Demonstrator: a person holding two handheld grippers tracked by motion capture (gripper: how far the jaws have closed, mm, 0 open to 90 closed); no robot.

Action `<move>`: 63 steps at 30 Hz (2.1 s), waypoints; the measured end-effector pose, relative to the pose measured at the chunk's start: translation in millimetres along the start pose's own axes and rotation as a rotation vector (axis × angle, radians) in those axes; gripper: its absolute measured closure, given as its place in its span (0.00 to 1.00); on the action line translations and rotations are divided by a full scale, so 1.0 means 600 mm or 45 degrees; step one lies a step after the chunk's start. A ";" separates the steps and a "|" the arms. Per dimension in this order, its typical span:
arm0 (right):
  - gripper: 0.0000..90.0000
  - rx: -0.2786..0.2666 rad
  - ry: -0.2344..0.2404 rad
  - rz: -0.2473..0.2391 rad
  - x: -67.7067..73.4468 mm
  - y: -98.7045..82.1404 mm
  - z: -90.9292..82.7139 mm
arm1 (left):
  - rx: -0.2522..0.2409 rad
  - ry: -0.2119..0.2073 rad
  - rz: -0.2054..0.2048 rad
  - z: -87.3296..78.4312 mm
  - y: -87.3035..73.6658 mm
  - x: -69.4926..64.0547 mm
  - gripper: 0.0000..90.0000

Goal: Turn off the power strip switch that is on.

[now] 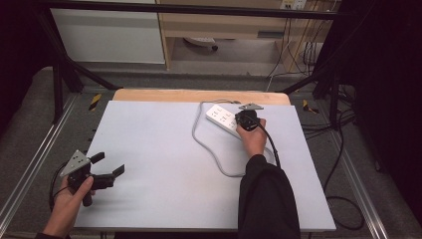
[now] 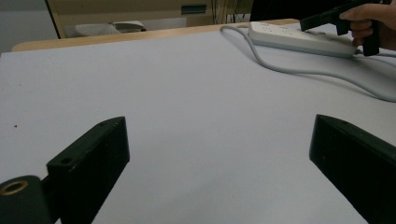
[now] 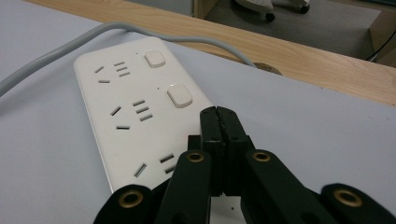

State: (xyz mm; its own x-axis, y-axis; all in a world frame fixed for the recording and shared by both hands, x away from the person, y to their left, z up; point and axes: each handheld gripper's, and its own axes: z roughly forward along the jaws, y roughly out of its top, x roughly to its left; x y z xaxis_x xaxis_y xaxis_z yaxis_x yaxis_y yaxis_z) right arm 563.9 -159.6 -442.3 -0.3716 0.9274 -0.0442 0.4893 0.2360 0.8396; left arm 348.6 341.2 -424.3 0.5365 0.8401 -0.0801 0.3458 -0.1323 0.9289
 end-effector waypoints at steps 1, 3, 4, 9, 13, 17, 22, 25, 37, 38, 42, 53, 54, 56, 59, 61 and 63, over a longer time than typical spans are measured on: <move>1.00 0.002 0.001 0.003 0.001 0.000 0.000 | 0.001 0.000 0.001 0.000 0.000 0.000 0.06; 1.00 0.006 -0.003 0.004 0.002 0.000 0.000 | 0.003 0.003 0.007 0.000 0.000 0.000 0.06; 1.00 0.009 -0.002 0.009 0.001 0.001 0.000 | 0.003 0.008 0.009 -0.001 0.000 0.000 0.06; 1.00 0.010 0.017 0.056 -0.003 0.002 0.000 | 0.008 0.005 0.007 0.000 0.000 0.000 0.06; 1.00 -0.032 0.050 0.056 0.001 0.006 -0.004 | 0.006 0.003 0.005 0.001 0.000 0.000 0.05; 1.00 -0.060 0.050 0.050 0.004 0.010 -0.011 | 0.007 0.006 0.002 0.001 0.000 0.000 0.05; 1.00 -0.058 0.051 0.037 0.004 0.014 -0.020 | 0.007 0.009 -0.002 0.000 0.000 0.000 0.06; 1.00 -0.061 0.046 0.037 0.000 0.016 -0.027 | 0.008 0.009 -0.002 0.000 -0.001 0.001 0.05; 0.99 -0.088 0.092 0.045 -0.003 0.022 -0.061 | 0.005 0.021 -0.013 -0.003 -0.001 0.002 0.06; 0.98 -0.090 0.095 0.049 -0.002 0.022 -0.065 | 0.005 0.023 -0.011 -0.004 -0.001 0.003 0.06; 0.91 -0.100 0.124 0.081 -0.004 0.019 -0.078 | 0.002 0.024 -0.015 -0.006 -0.002 0.004 0.05; 0.64 -0.130 0.169 0.126 -0.006 0.006 -0.129 | -0.001 0.032 -0.026 -0.011 -0.003 0.004 0.06; 0.62 -0.132 0.172 0.130 -0.007 0.005 -0.135 | -0.002 0.032 -0.026 -0.012 -0.003 0.005 0.05; 0.56 -0.134 0.178 0.134 -0.007 0.003 -0.145 | 0.000 0.033 -0.029 -0.014 -0.004 0.005 0.05; 0.48 -0.139 0.182 0.142 -0.009 -0.001 -0.161 | 0.003 0.036 -0.032 -0.015 -0.004 0.005 0.05; 0.44 -0.149 0.184 0.145 -0.011 -0.003 -0.172 | 0.004 0.037 -0.031 -0.015 -0.005 0.005 0.05; 0.42 -0.154 0.186 0.147 -0.012 -0.006 -0.182 | 0.007 0.037 -0.031 -0.015 -0.005 0.004 0.05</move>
State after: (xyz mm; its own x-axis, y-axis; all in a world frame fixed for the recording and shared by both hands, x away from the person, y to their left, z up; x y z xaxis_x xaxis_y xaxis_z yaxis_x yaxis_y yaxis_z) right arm 478.5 -199.0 -385.9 -0.4336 0.8920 0.1275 0.4403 0.0863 0.8937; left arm 341.8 348.5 -423.8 0.5051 0.8582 -0.0920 0.3627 -0.1143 0.9249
